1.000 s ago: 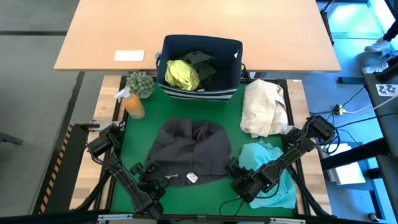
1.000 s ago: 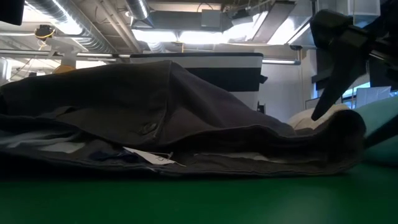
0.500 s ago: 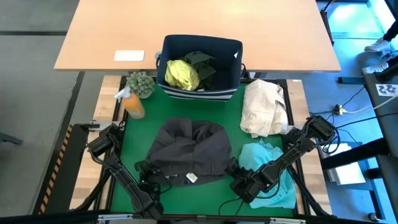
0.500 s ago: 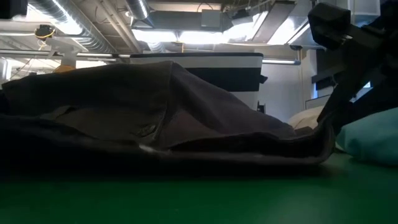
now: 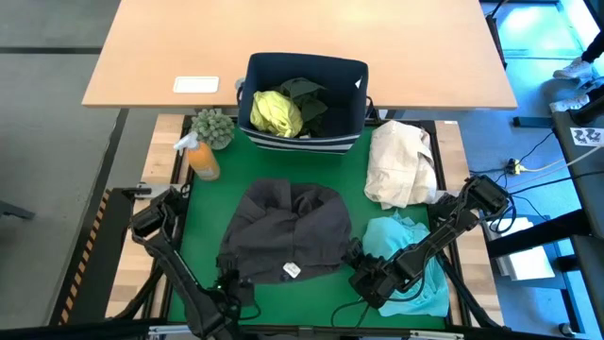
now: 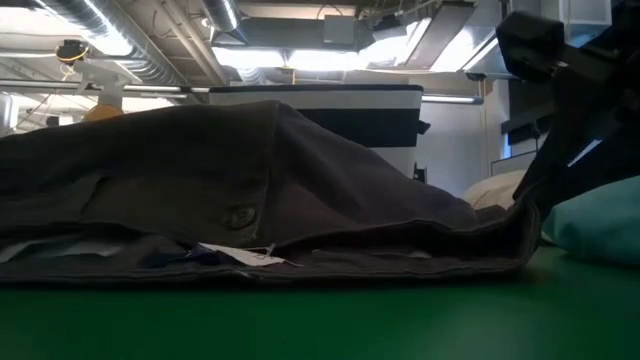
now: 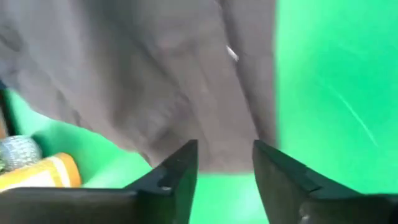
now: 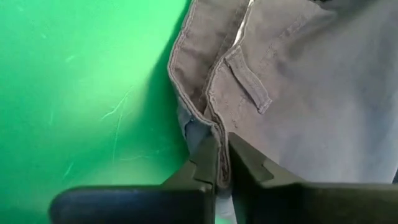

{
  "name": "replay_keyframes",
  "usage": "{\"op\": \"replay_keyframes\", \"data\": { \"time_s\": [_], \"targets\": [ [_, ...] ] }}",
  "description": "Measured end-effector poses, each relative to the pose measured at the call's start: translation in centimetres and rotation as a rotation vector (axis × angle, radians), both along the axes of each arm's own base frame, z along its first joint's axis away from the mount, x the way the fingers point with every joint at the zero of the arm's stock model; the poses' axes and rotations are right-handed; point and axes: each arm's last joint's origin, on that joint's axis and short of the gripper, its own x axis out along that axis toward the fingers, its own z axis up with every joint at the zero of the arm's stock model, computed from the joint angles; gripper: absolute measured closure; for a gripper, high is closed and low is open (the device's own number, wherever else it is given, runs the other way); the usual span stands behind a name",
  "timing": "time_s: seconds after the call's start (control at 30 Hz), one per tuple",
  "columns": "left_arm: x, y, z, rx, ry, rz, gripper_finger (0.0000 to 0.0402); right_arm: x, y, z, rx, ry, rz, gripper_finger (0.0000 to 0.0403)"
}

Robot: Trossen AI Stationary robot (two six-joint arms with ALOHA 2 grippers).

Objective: Fold laundry
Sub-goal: Fold the black shorts

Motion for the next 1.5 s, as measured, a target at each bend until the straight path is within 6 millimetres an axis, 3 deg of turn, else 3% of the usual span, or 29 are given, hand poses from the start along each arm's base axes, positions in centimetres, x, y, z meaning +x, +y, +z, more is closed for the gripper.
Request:
{"op": "replay_keyframes", "data": {
  "time_s": [0.2, 0.33, 0.63, 0.83, 1.3, 1.5],
  "targets": [
    [-3.5, -2.0, -1.9, -0.053, 0.209, -0.237, 0.0187, -0.1, -0.1, 0.0, 0.006, 0.001, -0.015, 0.0385],
    [-5.4, -2.6, -3.3, 0.010, 0.232, -0.418, 0.0158, 0.0, -0.1, 0.0, -0.006, -0.016, -0.024, 0.0373],
    [-6.3, -1.2, -7.5, 0.153, 0.207, -0.590, 0.0125, 0.2, 0.0, 0.1, -0.002, -0.045, -0.032, 0.0378],
    [-6.6, -0.3, -9.0, 0.199, 0.185, -0.667, 0.0123, 0.2, 0.1, 0.2, 0.020, -0.056, -0.051, 0.0379],
    [-6.1, 0.3, -9.7, 0.330, 0.078, -0.694, 0.0129, 0.3, 0.2, 0.2, 0.034, -0.072, -0.055, 0.0379],
    [-5.8, 0.6, -9.9, 0.368, 0.043, -0.680, 0.0185, 0.3, 0.1, 0.2, 0.030, -0.075, -0.057, 0.0379]
  ]
}}
